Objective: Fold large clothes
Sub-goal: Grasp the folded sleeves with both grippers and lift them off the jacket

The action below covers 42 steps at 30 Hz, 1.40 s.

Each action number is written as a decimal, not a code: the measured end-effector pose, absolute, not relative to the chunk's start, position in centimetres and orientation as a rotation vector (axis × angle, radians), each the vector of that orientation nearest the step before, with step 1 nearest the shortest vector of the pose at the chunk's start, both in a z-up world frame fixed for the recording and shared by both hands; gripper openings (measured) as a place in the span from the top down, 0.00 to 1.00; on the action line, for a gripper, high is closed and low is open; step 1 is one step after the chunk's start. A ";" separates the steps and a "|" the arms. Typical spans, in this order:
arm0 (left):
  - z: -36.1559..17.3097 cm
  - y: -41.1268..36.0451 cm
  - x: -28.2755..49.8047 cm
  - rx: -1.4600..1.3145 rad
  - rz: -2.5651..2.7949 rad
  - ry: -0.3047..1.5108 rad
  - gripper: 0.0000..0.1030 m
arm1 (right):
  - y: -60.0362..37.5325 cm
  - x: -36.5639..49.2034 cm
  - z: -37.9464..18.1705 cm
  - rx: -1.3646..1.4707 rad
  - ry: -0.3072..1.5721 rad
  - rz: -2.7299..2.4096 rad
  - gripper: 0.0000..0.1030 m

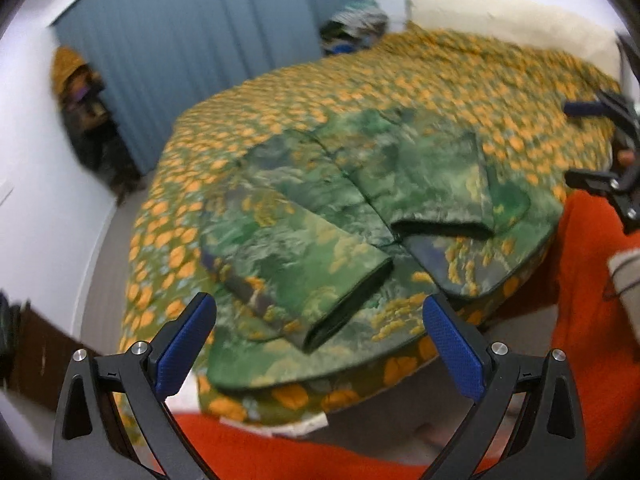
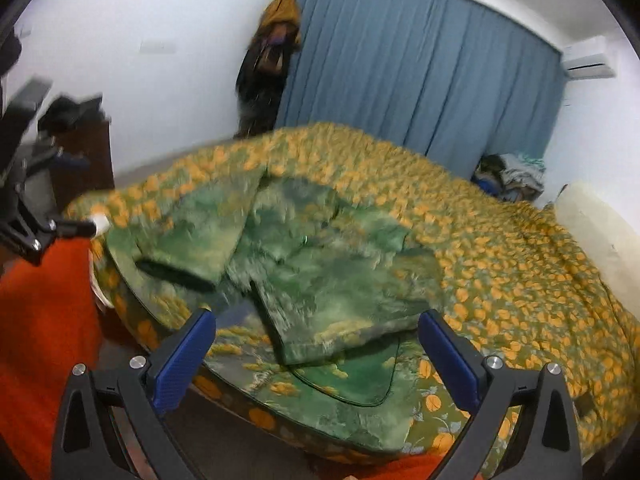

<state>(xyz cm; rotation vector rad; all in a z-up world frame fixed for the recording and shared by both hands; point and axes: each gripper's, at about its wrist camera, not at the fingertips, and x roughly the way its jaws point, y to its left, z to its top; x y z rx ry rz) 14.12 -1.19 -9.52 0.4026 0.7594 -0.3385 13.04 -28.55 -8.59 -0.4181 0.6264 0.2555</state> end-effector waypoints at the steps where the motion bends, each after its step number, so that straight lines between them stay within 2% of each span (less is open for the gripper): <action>1: -9.9 -1.2 14.7 0.406 -0.354 0.777 0.00 | -28.4 14.0 -9.4 -0.434 0.657 0.252 0.00; 6: -12.7 -1.8 17.4 0.446 -0.426 0.852 0.00 | -27.4 16.6 -12.4 -0.476 0.748 0.314 0.00; 14: -19.9 -2.8 22.7 0.562 -0.399 0.953 0.00 | -24.7 22.5 -18.8 -0.586 0.856 0.334 0.01; 17: -21.4 -2.0 24.0 0.530 -0.395 0.992 0.06 | -23.8 24.1 -20.8 -0.605 0.881 0.341 0.02; 20: -21.6 -1.5 24.1 0.461 -0.434 1.016 0.27 | -23.7 25.4 -22.6 -0.610 0.917 0.311 0.17; 21: -21.4 -1.4 24.0 0.455 -0.442 1.017 0.47 | -24.0 25.5 -22.9 -0.587 0.934 0.309 0.23; 22: -21.2 -1.4 23.9 0.446 -0.455 1.019 0.64 | -24.2 25.6 -23.0 -0.569 0.938 0.305 0.41; 23: -20.8 -1.2 23.8 0.420 -0.477 1.024 0.72 | -24.6 25.4 -22.7 -0.547 0.929 0.285 0.59; 24: -19.9 -1.0 23.6 0.393 -0.480 1.020 0.81 | -24.9 25.3 -22.3 -0.542 0.916 0.260 0.86; 25: -19.1 -0.5 23.5 0.372 -0.476 1.005 0.85 | -25.5 25.0 -21.4 -0.510 0.901 0.242 0.86; 28: -15.7 1.8 23.8 0.269 -0.453 0.965 0.88 | -28.5 24.0 -17.3 -0.360 0.864 0.212 0.87; 34: -7.4 12.3 26.1 0.010 -0.298 0.860 0.88 | -38.5 22.3 -6.8 -0.139 0.700 0.039 0.87; 38: -5.0 20.5 28.5 -0.095 -0.095 0.794 0.87 | -46.1 22.9 -2.3 -0.100 0.635 -0.143 0.87; 41: -5.1 26.5 30.0 -0.170 0.082 0.770 0.79 | -52.3 24.3 -1.3 -0.036 0.644 -0.271 0.86; 42: -5.6 28.7 30.5 -0.190 0.162 0.770 0.71 | -54.2 24.8 -1.4 -0.020 0.645 -0.313 0.83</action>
